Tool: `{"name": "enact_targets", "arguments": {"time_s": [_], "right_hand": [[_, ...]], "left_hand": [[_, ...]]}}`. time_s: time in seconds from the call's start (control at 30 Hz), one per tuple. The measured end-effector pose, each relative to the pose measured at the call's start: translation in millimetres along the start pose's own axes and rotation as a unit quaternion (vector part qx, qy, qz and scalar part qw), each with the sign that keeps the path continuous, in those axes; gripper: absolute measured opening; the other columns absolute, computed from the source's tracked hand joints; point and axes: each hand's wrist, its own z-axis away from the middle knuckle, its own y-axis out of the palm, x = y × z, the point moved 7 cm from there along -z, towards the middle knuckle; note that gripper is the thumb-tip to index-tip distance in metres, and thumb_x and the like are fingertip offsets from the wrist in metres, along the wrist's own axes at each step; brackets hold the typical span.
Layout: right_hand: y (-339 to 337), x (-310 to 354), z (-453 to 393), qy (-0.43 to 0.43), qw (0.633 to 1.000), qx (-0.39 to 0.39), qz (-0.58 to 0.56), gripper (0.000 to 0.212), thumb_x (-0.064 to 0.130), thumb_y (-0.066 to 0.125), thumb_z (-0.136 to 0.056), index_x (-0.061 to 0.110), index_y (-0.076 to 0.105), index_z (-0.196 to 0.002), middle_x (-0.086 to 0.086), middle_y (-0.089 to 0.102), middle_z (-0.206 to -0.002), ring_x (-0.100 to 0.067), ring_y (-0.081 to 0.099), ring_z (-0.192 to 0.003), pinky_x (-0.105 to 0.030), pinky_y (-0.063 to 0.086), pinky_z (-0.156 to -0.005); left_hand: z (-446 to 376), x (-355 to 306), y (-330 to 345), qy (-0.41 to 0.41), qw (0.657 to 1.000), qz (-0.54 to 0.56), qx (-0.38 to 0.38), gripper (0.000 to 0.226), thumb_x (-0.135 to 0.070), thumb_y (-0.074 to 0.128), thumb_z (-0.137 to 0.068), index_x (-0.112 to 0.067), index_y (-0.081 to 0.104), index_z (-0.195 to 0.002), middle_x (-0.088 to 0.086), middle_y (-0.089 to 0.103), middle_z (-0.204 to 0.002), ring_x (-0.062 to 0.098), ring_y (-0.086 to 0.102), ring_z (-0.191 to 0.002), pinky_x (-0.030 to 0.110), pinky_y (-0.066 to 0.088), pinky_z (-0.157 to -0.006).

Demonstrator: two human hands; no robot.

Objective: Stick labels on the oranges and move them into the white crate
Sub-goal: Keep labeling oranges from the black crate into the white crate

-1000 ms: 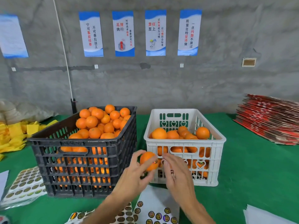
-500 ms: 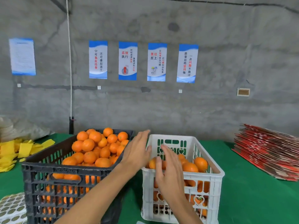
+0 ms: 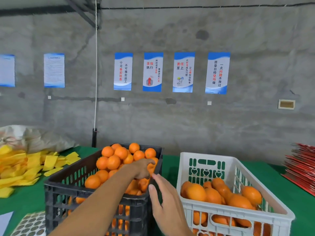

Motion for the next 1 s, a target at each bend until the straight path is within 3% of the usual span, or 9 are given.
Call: {"name": "enact_targets", "arguments": {"time_s": [0.13, 0.27, 0.33, 0.43, 0.57, 0.7, 0.8, 0.9, 1.0], "right_hand": [[10.8, -5.7, -1.7, 0.003, 1.0, -0.009, -0.007, 0.049, 0.059, 0.03, -0.102, 0.046, 0.048, -0.146, 0.039, 0.036, -0.149, 0.021, 0.02, -0.142, -0.015, 0.024, -0.12], [16.5, -10.5, -0.8, 0.005, 1.0, 0.012, 0.004, 0.042, 0.055, 0.031, -0.106, 0.052, 0.043, -0.146, 0.047, 0.029, -0.147, 0.026, 0.01, -0.141, -0.008, 0.013, -0.118], [17.3, -11.6, 0.5, 0.006, 1.0, 0.019, -0.001, 0.041, 0.054, 0.032, -0.107, 0.053, 0.042, -0.146, 0.048, 0.029, -0.147, 0.025, 0.01, -0.141, -0.009, 0.013, -0.118], [15.9, -10.2, 2.4, 0.005, 1.0, 0.017, -0.021, 0.042, 0.054, 0.033, -0.107, 0.05, 0.045, -0.146, 0.044, 0.032, -0.149, 0.023, 0.017, -0.141, -0.01, 0.018, -0.118], [0.3, -11.6, 3.4, 0.044, 0.997, 0.014, -0.067, 0.044, 0.057, 0.035, -0.105, 0.047, 0.045, -0.147, 0.036, 0.039, -0.149, 0.02, 0.028, -0.137, -0.019, 0.028, -0.12], [-35.9, -8.1, 2.7, 0.106, 0.986, -0.057, -0.118, 0.049, 0.051, 0.036, -0.107, 0.037, 0.039, -0.154, 0.021, 0.041, -0.155, 0.004, 0.036, -0.142, -0.029, 0.033, -0.12], [-58.4, 5.3, 3.7, 0.122, 0.97, -0.107, -0.182, 0.05, 0.047, 0.036, -0.107, 0.029, 0.042, -0.154, 0.012, 0.046, -0.155, -0.003, 0.042, -0.141, -0.031, 0.037, -0.118], [-75.0, 12.9, 19.1, 0.109, 0.967, -0.129, -0.19, 0.054, 0.053, 0.04, -0.104, 0.027, 0.047, -0.151, 0.009, 0.056, -0.146, -0.001, 0.053, -0.129, -0.026, 0.046, -0.109], [-81.5, 4.0, 48.1, 0.09, 0.97, -0.126, -0.189, 0.057, 0.058, 0.046, -0.099, 0.027, 0.055, -0.146, 0.013, 0.06, -0.138, 0.01, 0.054, -0.122, -0.013, 0.047, -0.1]], "left_hand": [[-34.1, -6.3, 2.1, -0.029, 0.996, -0.068, 0.045, 0.074, -0.001, 0.052, -0.099, -0.029, 0.027, -0.162, 0.015, 0.043, -0.158, 0.037, 0.06, -0.119, 0.041, 0.05, -0.08], [-57.6, -0.6, 17.0, -0.013, 0.994, -0.091, 0.062, 0.066, 0.006, 0.047, -0.098, -0.021, 0.032, -0.157, 0.02, 0.05, -0.148, 0.037, 0.058, -0.109, 0.05, 0.05, -0.082], [-63.4, 1.8, 19.2, -0.001, 0.997, -0.058, 0.043, 0.05, 0.009, 0.047, -0.097, -0.019, 0.045, -0.139, 0.022, 0.057, -0.133, 0.031, 0.053, -0.099, 0.044, 0.045, -0.075], [-56.8, 1.6, 11.6, 0.003, 1.0, -0.03, -0.007, 0.037, 0.012, 0.049, -0.092, -0.022, 0.047, -0.108, 0.006, 0.051, -0.094, 0.024, 0.044, -0.088, 0.029, 0.036, -0.059], [-21.1, -16.6, -18.6, 0.054, 0.993, -0.048, -0.094, 0.042, 0.004, 0.059, -0.089, -0.018, 0.055, -0.125, 0.007, 0.046, -0.119, 0.027, 0.053, -0.101, 0.035, 0.048, -0.083], [53.2, -46.2, -49.2, 0.156, 0.961, 0.028, -0.229, 0.066, -0.005, 0.071, -0.091, -0.019, 0.045, -0.149, 0.005, 0.046, -0.139, 0.025, 0.051, -0.126, 0.032, 0.042, -0.105], [116.8, -69.9, -39.7, 0.233, 0.908, 0.165, -0.308, 0.064, -0.009, 0.081, -0.086, -0.019, 0.054, -0.143, -0.003, 0.05, -0.134, 0.016, 0.059, -0.119, 0.025, 0.05, -0.098], [161.2, -89.5, -3.1, 0.285, 0.857, 0.293, -0.314, 0.06, -0.01, 0.084, -0.084, -0.021, 0.059, -0.137, -0.005, 0.051, -0.134, 0.016, 0.066, -0.112, 0.021, 0.057, -0.09], [178.4, -93.0, 41.7, 0.269, 0.837, 0.356, -0.316, 0.061, -0.011, 0.081, -0.084, -0.025, 0.057, -0.137, -0.005, 0.054, -0.134, 0.018, 0.067, -0.113, 0.025, 0.059, -0.088]]}}
